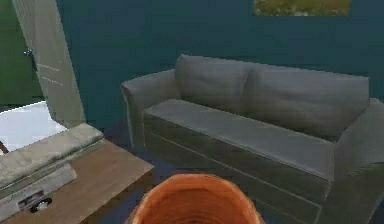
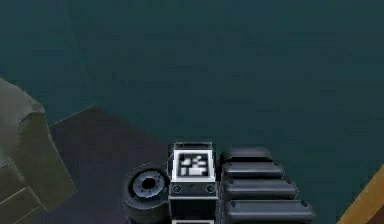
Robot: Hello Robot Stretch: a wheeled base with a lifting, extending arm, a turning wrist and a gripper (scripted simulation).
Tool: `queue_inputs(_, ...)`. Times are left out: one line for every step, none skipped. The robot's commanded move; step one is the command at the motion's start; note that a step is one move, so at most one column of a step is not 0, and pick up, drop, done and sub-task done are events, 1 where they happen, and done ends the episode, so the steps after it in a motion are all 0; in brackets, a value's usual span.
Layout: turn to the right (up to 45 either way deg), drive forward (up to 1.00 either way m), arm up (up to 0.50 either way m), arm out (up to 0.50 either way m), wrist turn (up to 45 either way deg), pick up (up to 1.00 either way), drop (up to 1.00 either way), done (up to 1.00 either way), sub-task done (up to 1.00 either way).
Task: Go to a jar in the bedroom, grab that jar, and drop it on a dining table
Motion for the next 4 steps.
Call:
queue_inputs(30.0, 0.00, 0.00, 0.00, 0.0, 0.00, 0.00, 0.00, 0.00)
queue_inputs(-45.0, 0.00, 0.00, 0.00, 0.0, 0.00, 0.00, 0.00, 0.00)
queue_inputs(-27.0, 0.00, 0.00, 0.00, 0.0, 0.00, 0.00, 0.00, 0.00)
queue_inputs(-45.0, 0.00, 0.00, 0.00, 0.0, 0.00, 0.00, 0.00, 0.00)
